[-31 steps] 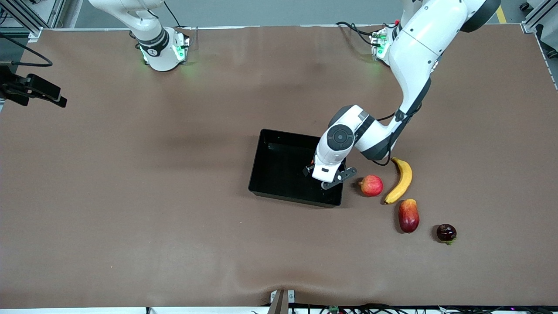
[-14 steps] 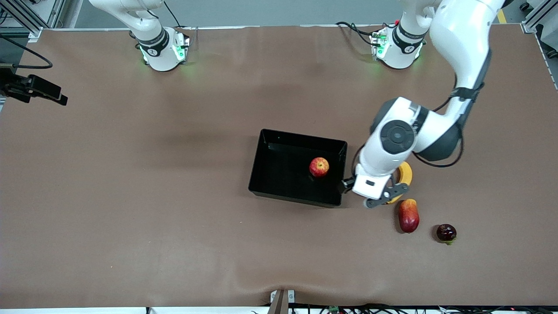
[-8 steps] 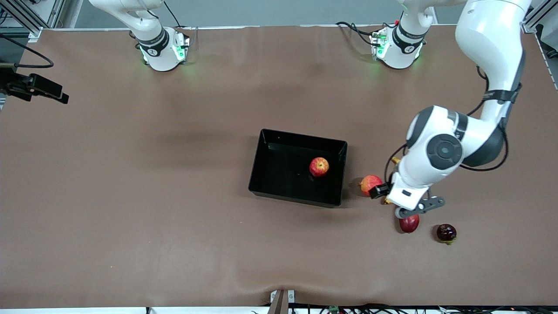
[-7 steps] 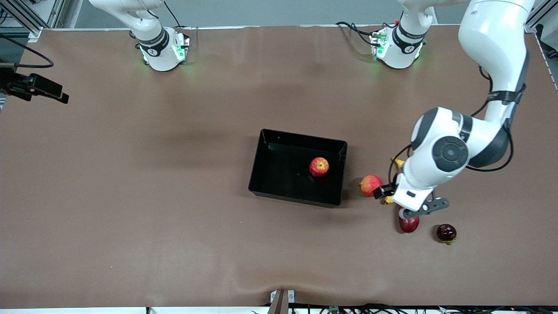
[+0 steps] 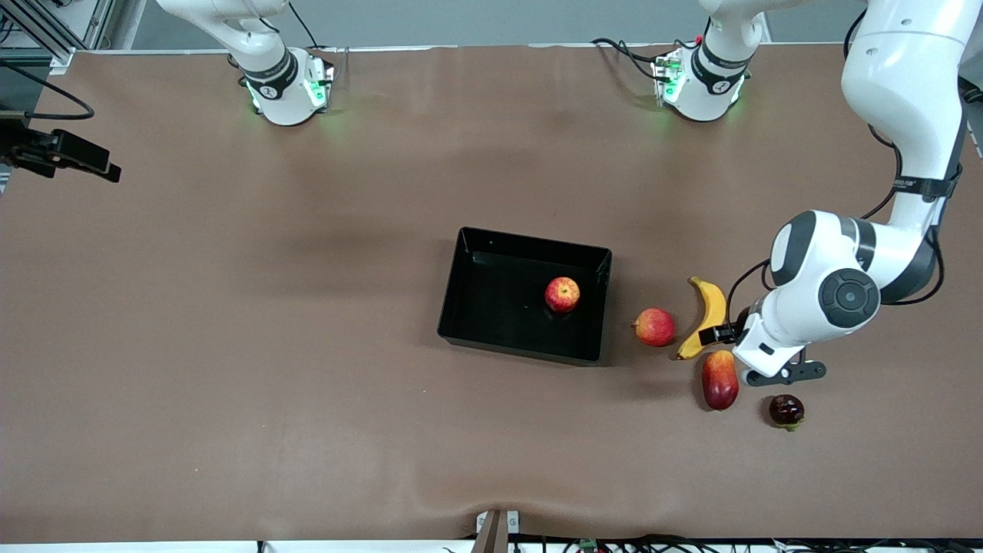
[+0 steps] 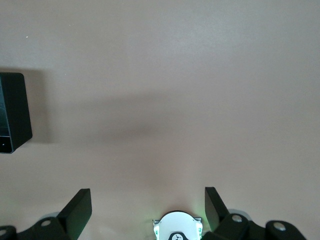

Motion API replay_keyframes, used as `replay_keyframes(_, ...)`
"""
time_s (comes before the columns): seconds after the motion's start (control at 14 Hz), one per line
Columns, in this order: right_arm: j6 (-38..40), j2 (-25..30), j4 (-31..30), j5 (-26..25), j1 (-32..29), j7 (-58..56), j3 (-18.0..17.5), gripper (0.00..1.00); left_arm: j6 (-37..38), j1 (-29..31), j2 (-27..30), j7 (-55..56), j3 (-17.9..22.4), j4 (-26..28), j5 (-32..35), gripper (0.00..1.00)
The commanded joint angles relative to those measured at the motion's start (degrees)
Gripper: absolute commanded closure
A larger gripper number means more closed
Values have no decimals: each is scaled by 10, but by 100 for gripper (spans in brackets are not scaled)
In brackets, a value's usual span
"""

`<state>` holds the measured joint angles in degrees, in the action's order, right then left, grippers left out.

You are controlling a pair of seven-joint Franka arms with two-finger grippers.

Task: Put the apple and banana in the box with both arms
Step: 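Move the left gripper to the yellow banana and grasp it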

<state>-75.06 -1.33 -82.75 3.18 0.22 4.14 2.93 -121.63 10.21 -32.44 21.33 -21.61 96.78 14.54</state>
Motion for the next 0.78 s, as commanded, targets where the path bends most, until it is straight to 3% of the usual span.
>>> replay_keyframes(0.0, 3, 9, -6, -4, -7, 2, -4, 0, -78, 19, 13, -16, -5, 88, 49, 0)
replay_keyframes(0.21, -3, 8, -7, -4, -7, -2, -6, 0, -132, 30, -2, -17, -5, 126, 109, 0)
replay_keyframes(0.5, -26, 7, -9, -4, -10, -4, -15, 0, -135, 31, -19, -20, -5, 140, 110, 0)
replay_keyframes(0.57, -32, 6, -10, -4, -10, -4, -15, 0, -135, 31, -21, -30, -5, 140, 110, 7)
replay_keyframes(0.71, -35, 5, -13, -4, -10, -4, -15, 0, -133, 43, -18, -65, -6, 141, 109, 33)
